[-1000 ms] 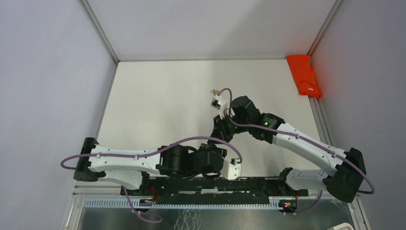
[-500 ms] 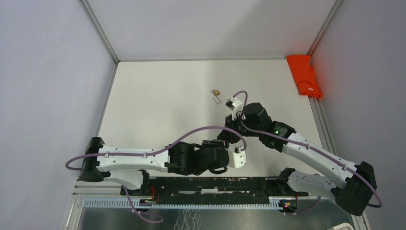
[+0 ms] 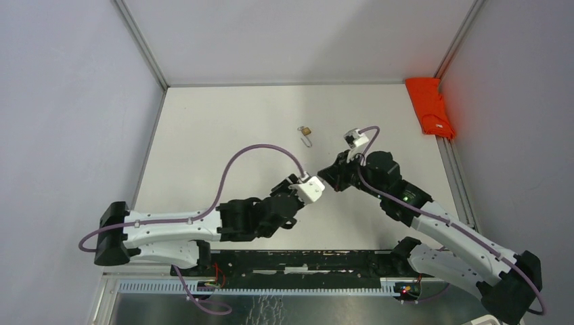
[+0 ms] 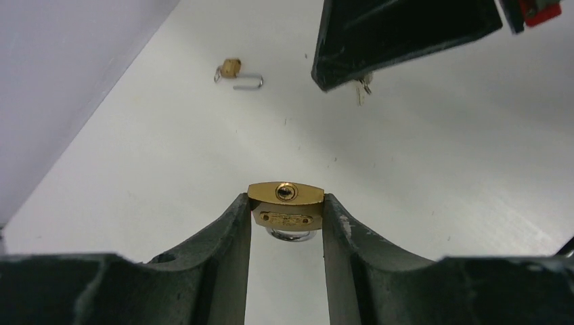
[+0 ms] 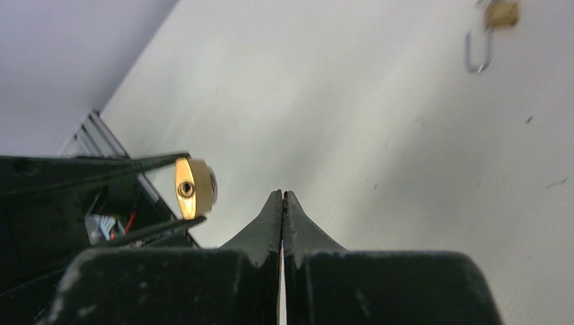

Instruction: Unlock with the key

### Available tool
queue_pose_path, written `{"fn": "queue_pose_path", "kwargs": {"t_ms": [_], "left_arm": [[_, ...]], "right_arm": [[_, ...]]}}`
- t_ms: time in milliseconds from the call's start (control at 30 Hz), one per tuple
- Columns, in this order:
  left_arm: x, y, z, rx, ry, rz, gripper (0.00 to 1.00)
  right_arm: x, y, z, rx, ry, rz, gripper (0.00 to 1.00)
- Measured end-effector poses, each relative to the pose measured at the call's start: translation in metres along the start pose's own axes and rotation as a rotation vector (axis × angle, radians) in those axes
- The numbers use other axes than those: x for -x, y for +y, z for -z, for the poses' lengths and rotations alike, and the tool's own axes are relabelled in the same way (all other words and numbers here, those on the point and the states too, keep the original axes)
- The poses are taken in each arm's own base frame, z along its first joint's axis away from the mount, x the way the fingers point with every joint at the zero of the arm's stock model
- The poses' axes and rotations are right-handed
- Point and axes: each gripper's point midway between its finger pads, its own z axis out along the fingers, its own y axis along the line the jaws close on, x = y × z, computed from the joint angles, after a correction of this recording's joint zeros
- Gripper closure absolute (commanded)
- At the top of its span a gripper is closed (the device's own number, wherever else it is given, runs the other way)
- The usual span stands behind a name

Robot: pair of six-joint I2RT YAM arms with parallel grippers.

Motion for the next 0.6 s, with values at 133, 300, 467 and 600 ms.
{"fn": "queue_pose_path", "kwargs": {"t_ms": [133,300,467,600], "left_arm": [[0.007,0.004,0.002,0.026,-0.11,0.113,0.98],[0.024,-0.002,-0.002,0.008,-0.227,0.174,0.98],[0.022,-0.007,-0.006,0.007,-0.345,0.158,0.98],[0.027,0.0,-0.008,0.061,-0.417,0.161,0.98]], "right_arm": [[0.034,0.001,0.008,-0.007,-0.134,0.025,1.0],[0.076,0.012,0.018,0.01,-0.243,0.066,1.0],[0.108,0.035,0.03,0.087,-0.331,0.092,1.0],[0.113,0.045,0.033,0.129,-0.336,0.101,1.0]]}}
